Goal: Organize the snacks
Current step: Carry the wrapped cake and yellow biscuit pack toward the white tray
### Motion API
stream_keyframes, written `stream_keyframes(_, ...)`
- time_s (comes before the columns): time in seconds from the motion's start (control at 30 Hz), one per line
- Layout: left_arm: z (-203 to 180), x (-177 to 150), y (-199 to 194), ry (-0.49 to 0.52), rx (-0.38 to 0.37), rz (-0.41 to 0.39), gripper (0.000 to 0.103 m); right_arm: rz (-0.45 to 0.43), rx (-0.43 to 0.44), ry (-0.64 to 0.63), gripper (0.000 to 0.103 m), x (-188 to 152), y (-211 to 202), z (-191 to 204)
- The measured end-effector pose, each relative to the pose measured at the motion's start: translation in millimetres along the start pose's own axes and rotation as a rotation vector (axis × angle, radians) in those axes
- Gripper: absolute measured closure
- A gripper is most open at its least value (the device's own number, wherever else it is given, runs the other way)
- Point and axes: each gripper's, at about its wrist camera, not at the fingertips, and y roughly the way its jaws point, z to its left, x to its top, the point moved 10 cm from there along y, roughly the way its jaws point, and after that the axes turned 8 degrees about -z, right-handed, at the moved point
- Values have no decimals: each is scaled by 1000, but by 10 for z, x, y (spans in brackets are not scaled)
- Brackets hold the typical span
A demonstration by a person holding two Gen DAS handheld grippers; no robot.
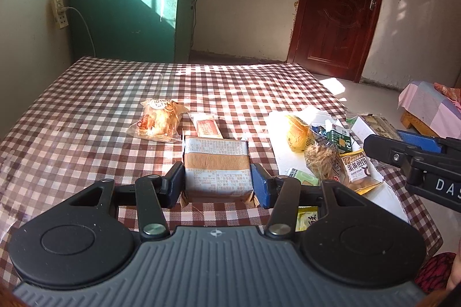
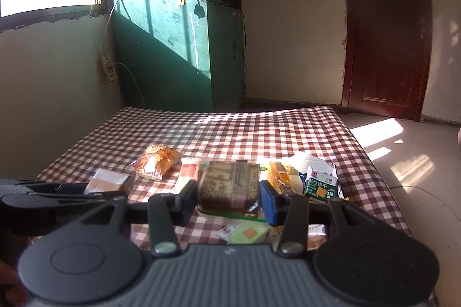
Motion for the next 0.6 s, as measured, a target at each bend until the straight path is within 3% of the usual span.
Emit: stream_keyframes(0.6,-1038,-53,380,83,-187,31,42,-1,-168,70,58,-66,-75,-870)
